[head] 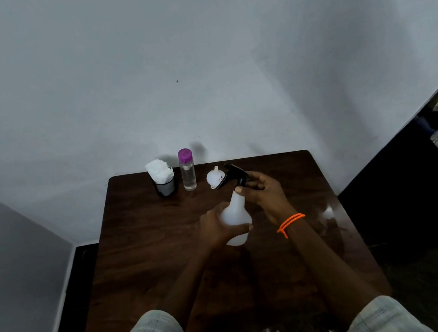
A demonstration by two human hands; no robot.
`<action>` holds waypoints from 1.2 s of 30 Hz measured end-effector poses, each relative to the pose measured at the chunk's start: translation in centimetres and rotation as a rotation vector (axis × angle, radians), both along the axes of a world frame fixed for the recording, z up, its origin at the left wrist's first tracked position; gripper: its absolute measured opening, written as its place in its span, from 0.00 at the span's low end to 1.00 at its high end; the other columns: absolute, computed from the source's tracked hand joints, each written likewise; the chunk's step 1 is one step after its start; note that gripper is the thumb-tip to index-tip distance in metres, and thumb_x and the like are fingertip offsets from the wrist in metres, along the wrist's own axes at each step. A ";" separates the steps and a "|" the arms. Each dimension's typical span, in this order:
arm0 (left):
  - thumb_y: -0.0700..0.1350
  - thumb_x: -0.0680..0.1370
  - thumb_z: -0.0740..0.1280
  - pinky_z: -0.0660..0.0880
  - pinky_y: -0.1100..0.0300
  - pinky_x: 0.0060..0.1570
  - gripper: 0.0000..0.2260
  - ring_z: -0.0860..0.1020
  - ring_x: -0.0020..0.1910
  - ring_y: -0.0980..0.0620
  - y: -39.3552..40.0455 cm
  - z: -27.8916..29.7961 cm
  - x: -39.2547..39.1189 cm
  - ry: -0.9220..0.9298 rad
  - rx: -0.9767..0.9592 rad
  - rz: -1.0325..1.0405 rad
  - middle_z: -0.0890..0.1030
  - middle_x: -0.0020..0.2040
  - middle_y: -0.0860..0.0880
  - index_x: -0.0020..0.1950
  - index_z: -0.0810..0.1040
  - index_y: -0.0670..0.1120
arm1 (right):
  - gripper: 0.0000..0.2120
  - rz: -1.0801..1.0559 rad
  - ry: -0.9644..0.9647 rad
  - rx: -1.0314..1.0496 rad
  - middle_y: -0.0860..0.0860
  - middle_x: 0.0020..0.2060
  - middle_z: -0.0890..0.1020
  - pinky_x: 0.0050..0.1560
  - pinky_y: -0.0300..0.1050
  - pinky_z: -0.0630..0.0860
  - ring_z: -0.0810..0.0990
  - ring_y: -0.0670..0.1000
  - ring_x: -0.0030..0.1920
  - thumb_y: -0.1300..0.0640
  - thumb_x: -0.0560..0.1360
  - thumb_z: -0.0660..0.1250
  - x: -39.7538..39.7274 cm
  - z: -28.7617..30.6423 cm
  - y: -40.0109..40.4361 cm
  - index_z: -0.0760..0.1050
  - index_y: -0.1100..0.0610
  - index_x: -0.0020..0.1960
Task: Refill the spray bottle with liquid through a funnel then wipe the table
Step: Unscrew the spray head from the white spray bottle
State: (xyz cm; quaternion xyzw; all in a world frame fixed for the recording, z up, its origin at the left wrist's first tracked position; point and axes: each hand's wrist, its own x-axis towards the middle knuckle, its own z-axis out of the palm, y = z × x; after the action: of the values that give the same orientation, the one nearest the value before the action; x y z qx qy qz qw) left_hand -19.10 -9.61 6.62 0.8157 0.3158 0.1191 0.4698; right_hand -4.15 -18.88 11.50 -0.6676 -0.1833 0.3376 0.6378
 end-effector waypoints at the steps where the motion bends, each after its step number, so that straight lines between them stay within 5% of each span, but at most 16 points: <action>1: 0.70 0.58 0.79 0.79 0.62 0.45 0.32 0.80 0.48 0.63 0.0 0.0 -0.1 -0.008 -0.001 0.007 0.83 0.49 0.60 0.58 0.80 0.59 | 0.24 0.006 0.029 0.013 0.55 0.51 0.86 0.55 0.49 0.83 0.85 0.55 0.56 0.68 0.71 0.76 0.1 -0.1 0.0 0.77 0.60 0.66; 4: 0.68 0.59 0.79 0.79 0.62 0.45 0.32 0.80 0.48 0.63 0.0 -0.1 -0.2 -0.023 0.001 0.011 0.83 0.49 0.59 0.59 0.80 0.57 | 0.24 0.034 0.134 0.065 0.55 0.54 0.84 0.54 0.50 0.82 0.85 0.54 0.56 0.70 0.75 0.71 0.1 -0.2 0.0 0.74 0.60 0.70; 11: 0.69 0.58 0.79 0.81 0.58 0.50 0.33 0.81 0.51 0.63 0.1 -0.5 0.0 -0.001 0.001 -0.043 0.83 0.51 0.60 0.59 0.79 0.59 | 0.22 -0.024 -0.040 0.028 0.55 0.53 0.86 0.54 0.48 0.83 0.84 0.52 0.55 0.67 0.68 0.80 -0.5 0.4 0.3 0.81 0.56 0.59; 16: 0.72 0.57 0.78 0.81 0.57 0.49 0.36 0.81 0.51 0.63 0.3 -0.5 0.2 -0.005 0.002 -0.023 0.83 0.51 0.60 0.60 0.79 0.59 | 0.25 0.126 0.123 0.119 0.58 0.55 0.84 0.59 0.52 0.79 0.83 0.54 0.56 0.72 0.73 0.71 0.4 0.1 0.1 0.78 0.56 0.67; 20: 0.70 0.57 0.79 0.81 0.56 0.51 0.36 0.81 0.52 0.62 0.1 -0.6 0.2 0.000 -0.012 -0.033 0.83 0.53 0.59 0.61 0.79 0.57 | 0.26 0.058 -0.012 0.020 0.53 0.56 0.84 0.54 0.48 0.81 0.83 0.51 0.57 0.67 0.69 0.79 0.2 0.5 0.3 0.77 0.55 0.65; 25: 0.70 0.57 0.79 0.81 0.59 0.47 0.34 0.81 0.50 0.62 0.2 -0.5 0.2 -0.030 -0.017 -0.016 0.83 0.51 0.59 0.59 0.80 0.58 | 0.24 0.018 -0.043 0.045 0.59 0.53 0.85 0.56 0.50 0.82 0.84 0.53 0.54 0.71 0.68 0.78 0.4 0.6 0.3 0.79 0.59 0.62; 30: 0.67 0.57 0.81 0.76 0.66 0.44 0.33 0.80 0.49 0.64 0.2 -0.3 0.0 -0.064 -0.015 0.011 0.83 0.49 0.60 0.58 0.80 0.58 | 0.20 0.030 0.144 0.181 0.57 0.52 0.84 0.58 0.54 0.80 0.83 0.54 0.55 0.73 0.74 0.69 1.2 0.8 0.3 0.77 0.61 0.65; 36: 0.65 0.58 0.82 0.82 0.56 0.50 0.33 0.81 0.52 0.63 0.4 -0.6 0.1 -0.068 -0.039 -0.039 0.83 0.53 0.60 0.61 0.79 0.59 | 0.16 -0.062 0.235 0.269 0.60 0.54 0.83 0.53 0.52 0.81 0.82 0.58 0.56 0.73 0.74 0.70 1.6 0.9 0.3 0.78 0.61 0.60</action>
State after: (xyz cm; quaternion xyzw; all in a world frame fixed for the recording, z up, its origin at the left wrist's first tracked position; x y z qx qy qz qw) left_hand -18.96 -9.16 6.07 0.8078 0.2861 0.1316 0.4983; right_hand -2.51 -18.56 12.38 -0.5374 -0.1305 0.3660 0.7484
